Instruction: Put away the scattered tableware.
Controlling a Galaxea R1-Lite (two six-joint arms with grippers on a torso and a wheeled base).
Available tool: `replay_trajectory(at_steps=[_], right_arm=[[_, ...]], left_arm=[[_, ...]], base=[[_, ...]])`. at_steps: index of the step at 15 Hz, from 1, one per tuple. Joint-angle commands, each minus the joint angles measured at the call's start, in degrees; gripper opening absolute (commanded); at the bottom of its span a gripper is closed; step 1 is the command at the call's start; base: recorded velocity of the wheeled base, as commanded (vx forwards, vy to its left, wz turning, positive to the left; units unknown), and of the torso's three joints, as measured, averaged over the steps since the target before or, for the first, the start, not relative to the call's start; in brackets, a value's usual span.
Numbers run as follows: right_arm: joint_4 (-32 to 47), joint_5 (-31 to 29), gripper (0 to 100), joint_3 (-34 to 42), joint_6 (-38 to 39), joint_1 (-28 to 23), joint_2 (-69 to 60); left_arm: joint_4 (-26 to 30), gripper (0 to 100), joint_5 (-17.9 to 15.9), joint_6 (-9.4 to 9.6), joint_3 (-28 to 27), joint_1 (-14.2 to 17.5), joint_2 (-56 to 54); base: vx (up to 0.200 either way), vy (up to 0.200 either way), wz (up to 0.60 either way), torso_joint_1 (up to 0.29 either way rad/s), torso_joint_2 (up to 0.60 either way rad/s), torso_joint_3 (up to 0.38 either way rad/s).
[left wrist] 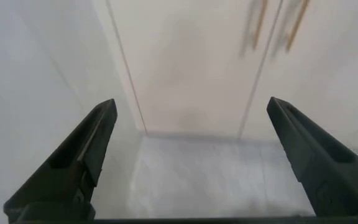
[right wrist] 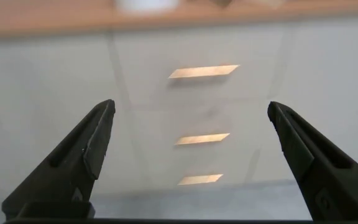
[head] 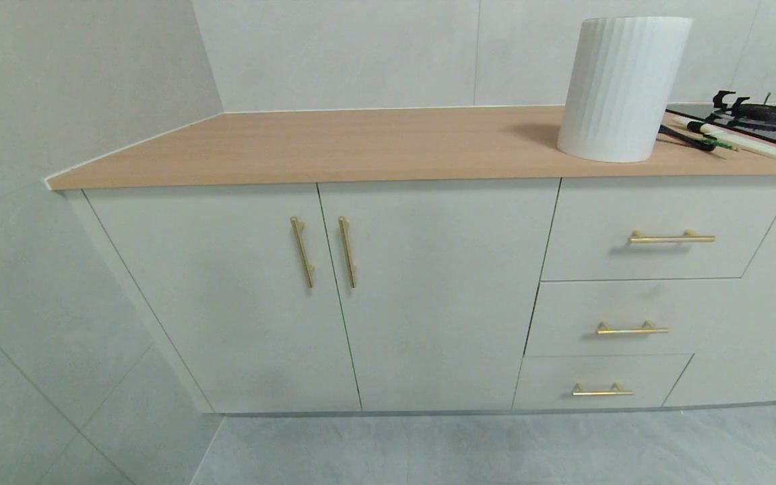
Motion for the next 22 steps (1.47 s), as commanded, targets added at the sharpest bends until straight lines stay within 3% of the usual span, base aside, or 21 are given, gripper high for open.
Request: replay_trajectory(at_steps=[1,3,8,10,12,13,16,17,18,22], right_arm=[[8.7,0.1,100,0.0,-4.6,-2.2,-18.6],[11.3,0.1,100,0.0,-6.6,-2.2,-24.1],[16.6,0.1,100,1.5,-8.7,-5.9,-32.4],[16.7,1.6,100,7.1,-6.6,-5.9,-32.4],[15.5,5.5,100,17.4,-5.8,-5.9,-32.4],[11.4,8.1,100,23.3,-3.9,-5.9,-32.4],[15.5,13.9,100,23.9,2.9,-5.9,-32.3],[16.6,14.1,100,23.9,2.9,-5.8,-32.4],[16.6,14.2,100,23.9,2.7,-5.8,-32.3],[16.5,14.1,100,23.9,2.6,-5.8,-32.3]], left_arm=[[-0.2,100,-7.8,4.58,0.8,5.5,-14.9],[-0.1,100,-9.5,6.07,0.7,8.4,-18.7],[-0.1,100,-10.6,5.81,4.0,15.6,-23.2],[-0.2,100,-12.2,5.72,9.2,15.9,-24.6],[-0.4,100,-13.7,5.9,14.5,16.0,-24.7],[-1.9,100,-17.0,5.99,18.8,15.9,-24.7],[-7.7,100,-20.8,5.2,26.6,16.0,-24.6],[-8.2,100,-22.3,4.49,26.7,15.9,-24.6],[-8.4,100,-26.0,1.59,26.8,16.0,-24.6],[-7.9,100,-26.4,1.5,27.7,15.9,-24.6]], base=[[0.0,0.0,0.0,0.0,0.0,0.0],[0.0,0.0,0.0,0.0,0.0,0.0],[0.0,0.0,0.0,0.0,0.0,0.0],[0.0,0.0,0.0,0.0,0.0,0.0],[0.0,0.0,0.0,0.0,0.0,0.0],[0.0,0.0,0.0,0.0,0.0,0.0],[0.0,0.0,0.0,0.0,0.0,0.0],[0.0,0.0,0.0,0.0,0.0,0.0],[0.0,0.0,0.0,0.0,0.0,0.0],[0.0,0.0,0.0,0.0,0.0,0.0]])
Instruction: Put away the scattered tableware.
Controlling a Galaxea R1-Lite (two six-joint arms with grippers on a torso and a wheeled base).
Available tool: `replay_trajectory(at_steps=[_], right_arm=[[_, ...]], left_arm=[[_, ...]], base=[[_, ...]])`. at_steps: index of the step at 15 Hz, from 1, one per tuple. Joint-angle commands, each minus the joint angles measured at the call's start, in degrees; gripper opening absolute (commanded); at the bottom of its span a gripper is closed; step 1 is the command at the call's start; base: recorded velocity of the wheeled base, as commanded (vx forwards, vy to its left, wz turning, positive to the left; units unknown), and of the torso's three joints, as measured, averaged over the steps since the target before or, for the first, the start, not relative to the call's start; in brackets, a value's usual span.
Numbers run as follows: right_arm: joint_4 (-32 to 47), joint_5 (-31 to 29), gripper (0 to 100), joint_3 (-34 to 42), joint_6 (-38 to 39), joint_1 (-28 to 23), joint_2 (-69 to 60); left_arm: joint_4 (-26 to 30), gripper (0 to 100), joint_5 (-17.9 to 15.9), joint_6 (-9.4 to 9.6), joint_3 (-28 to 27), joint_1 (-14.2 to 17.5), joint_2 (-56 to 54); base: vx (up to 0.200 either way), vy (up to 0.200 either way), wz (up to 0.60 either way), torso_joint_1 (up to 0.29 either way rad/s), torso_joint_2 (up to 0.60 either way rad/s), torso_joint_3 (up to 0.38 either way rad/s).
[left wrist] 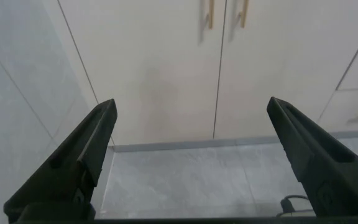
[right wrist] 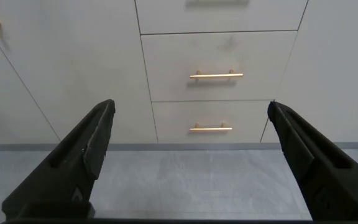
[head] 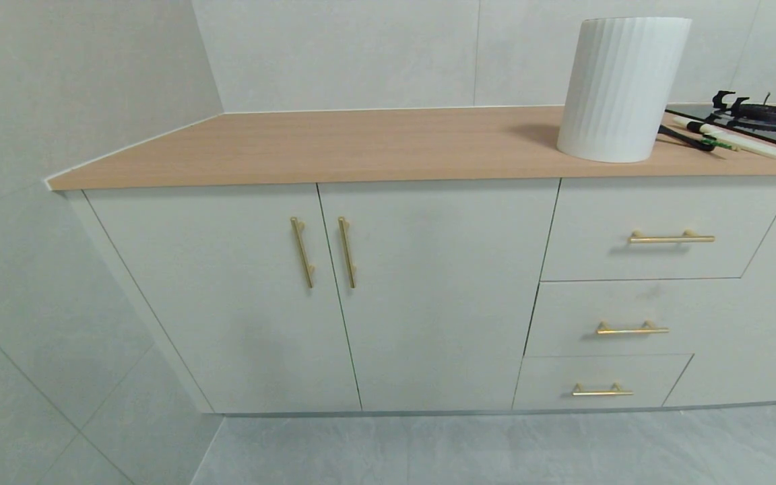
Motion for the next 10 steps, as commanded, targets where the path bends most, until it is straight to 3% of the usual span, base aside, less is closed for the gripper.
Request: replay_trajectory(at_steps=[1,10], right_arm=[[0.2,0.0,100,0.1,0.0,0.0,0.2],[0.2,0.0,100,0.1,0.3,0.0,0.2]], left_arm=[[0.0,100,0.1,-0.07,0.2,0.1,0.0],[0.0,100,0.2,-0.25,0.2,0.1,0.0]], base=[[0.0,0.0,0.0,0.0,0.0,0.0],[0.0,0.0,0.0,0.0,0.0,0.0]])
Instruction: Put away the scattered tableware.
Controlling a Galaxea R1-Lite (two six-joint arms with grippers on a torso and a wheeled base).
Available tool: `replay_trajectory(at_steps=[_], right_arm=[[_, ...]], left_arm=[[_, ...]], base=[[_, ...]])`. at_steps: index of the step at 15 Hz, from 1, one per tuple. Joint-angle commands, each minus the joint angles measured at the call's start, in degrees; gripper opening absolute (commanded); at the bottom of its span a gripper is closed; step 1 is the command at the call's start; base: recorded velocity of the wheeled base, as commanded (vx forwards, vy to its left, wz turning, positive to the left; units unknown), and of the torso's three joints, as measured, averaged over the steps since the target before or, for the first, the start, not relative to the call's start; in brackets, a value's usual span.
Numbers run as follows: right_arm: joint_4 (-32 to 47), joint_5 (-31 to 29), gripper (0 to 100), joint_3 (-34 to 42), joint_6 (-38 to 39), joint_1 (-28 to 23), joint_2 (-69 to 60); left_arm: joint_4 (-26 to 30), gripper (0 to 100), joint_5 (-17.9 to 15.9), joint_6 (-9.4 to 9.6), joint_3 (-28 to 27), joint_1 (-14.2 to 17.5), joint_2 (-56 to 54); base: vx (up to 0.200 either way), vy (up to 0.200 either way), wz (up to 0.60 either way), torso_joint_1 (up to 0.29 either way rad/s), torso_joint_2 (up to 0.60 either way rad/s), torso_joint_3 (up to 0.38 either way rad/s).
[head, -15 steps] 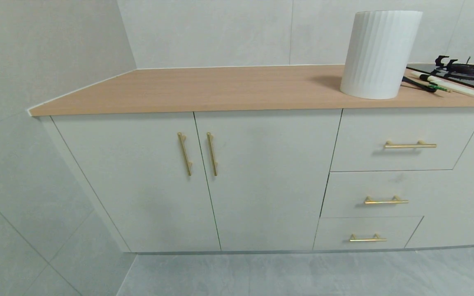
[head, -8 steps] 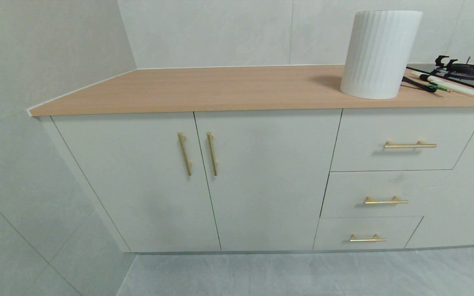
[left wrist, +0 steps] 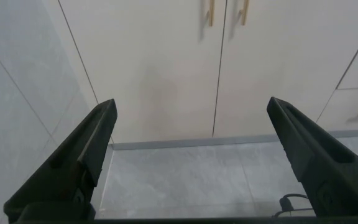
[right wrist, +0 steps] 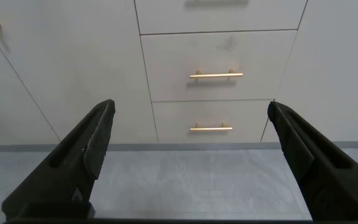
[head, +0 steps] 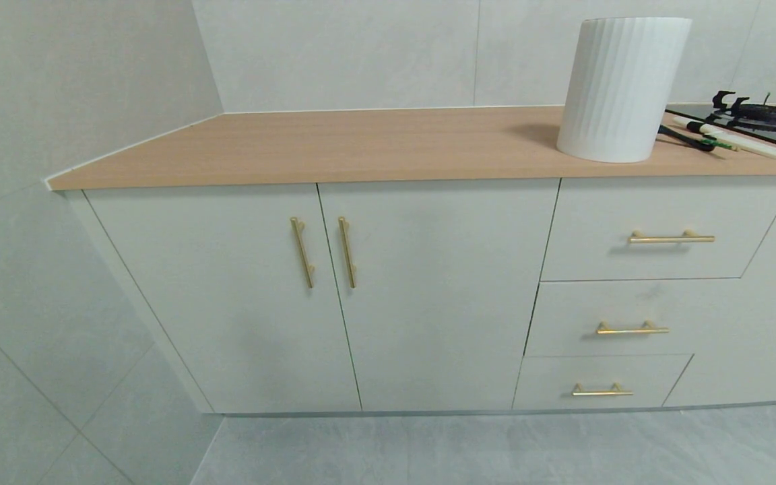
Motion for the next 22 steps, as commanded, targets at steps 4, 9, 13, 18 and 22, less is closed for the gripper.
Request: replay_trajectory(at_steps=[4,9,13,18,22], right_arm=[[0.0,0.0,100,0.0,0.0,0.0,0.1],[0.0,0.0,100,0.0,0.0,0.0,0.1],[0.0,0.0,100,0.0,0.0,0.0,0.1],[0.0,0.0,100,0.0,0.0,0.0,0.1],[0.0,0.0,100,0.0,0.0,0.0,0.1]], left_arm=[[0.0,100,0.0,-0.09,0.0,0.0,0.1],[0.0,100,0.0,-0.09,0.0,0.0,0.1],[0.0,100,0.0,0.0,0.0,0.0,0.1],[0.0,100,0.0,-0.09,0.0,0.0,0.1],[0.0,100,0.0,0.0,0.0,0.0,0.1]], base=[[0.0,-0.15,0.0,-0.003,0.0,-0.001],[0.0,-0.2,0.0,0.004,0.0,0.0],[0.0,-0.2,0.0,0.001,0.0,0.004],[0.0,-0.12,0.0,0.001,0.0,0.003],[0.0,0.0,0.0,0.0,0.0,0.0]])
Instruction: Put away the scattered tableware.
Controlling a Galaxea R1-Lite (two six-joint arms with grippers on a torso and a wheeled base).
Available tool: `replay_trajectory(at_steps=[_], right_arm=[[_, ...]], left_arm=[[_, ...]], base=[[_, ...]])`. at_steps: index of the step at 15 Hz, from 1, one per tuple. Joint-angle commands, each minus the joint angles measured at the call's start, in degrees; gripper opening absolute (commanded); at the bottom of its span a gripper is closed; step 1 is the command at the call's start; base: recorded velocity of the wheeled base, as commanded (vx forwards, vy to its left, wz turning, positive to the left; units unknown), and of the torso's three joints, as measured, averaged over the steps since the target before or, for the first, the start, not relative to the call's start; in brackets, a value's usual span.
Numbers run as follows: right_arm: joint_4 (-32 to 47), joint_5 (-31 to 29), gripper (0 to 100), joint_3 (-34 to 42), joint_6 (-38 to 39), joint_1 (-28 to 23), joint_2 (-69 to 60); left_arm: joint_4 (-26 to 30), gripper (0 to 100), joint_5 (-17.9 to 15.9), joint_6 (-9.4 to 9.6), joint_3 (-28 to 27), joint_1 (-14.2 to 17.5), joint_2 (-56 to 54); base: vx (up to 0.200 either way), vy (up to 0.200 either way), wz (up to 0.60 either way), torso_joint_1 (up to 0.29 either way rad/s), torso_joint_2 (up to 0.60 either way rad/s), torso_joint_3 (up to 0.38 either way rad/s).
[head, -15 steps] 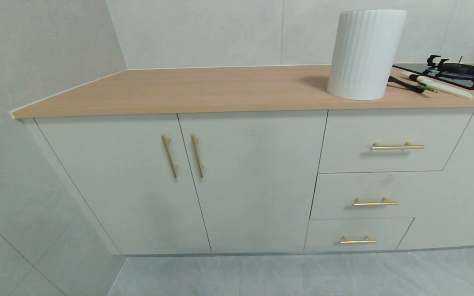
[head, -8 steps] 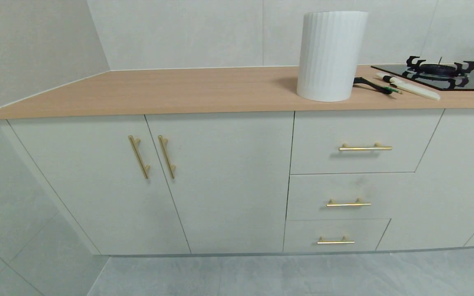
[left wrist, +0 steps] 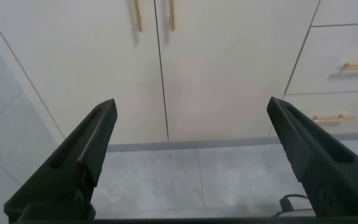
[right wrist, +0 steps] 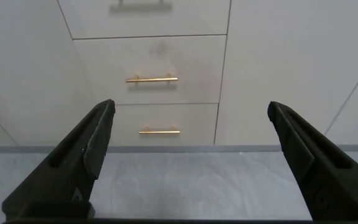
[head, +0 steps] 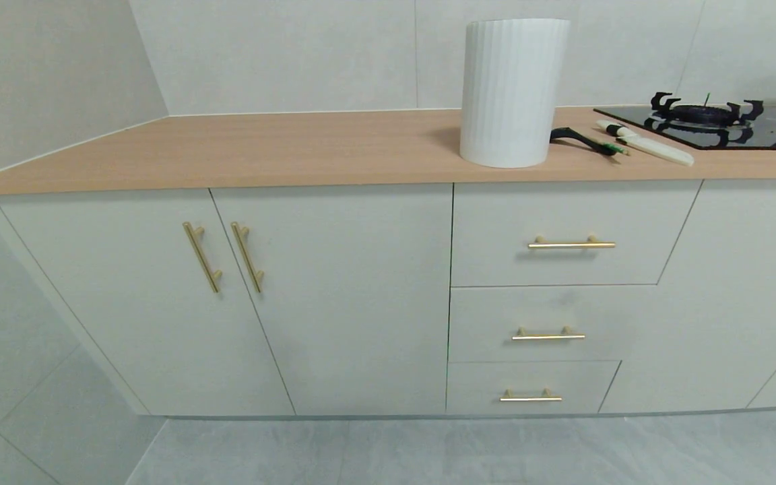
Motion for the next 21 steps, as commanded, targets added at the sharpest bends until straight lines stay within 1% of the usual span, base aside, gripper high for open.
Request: replay_trajectory(at_steps=[1,4,6,8,21], right_arm=[[0.0,0.0,100,0.1,0.0,0.0,0.1],[0.0,0.0,100,0.0,0.0,0.0,0.1],[0.0,0.0,100,0.0,0.0,0.0,0.1],[0.0,0.0,100,0.1,0.0,0.0,0.1],[0.0,0.2,100,0.0,-0.5,0.0,0.0]], left_arm=[[0.0,100,0.0,-0.05,0.0,0.0,0.1],[0.0,100,0.0,0.03,0.0,0.0,0.1],[0.0,100,0.0,0.03,0.0,0.0,0.1],[0.0,100,0.0,-0.23,0.0,0.0,0.1],[0.0,100,0.0,-0.23,0.0,0.0,0.1]], base=[[0.0,0.0,0.0,0.0,0.0,0.0],[0.0,0.0,0.0,0.0,0.0,0.0],[0.2,0.0,0.0,0.005,0.0,0.002],[0.0,0.0,0.0,0.0,0.0,0.0],[0.0,0.0,0.0,0.0,0.0,0.0]])
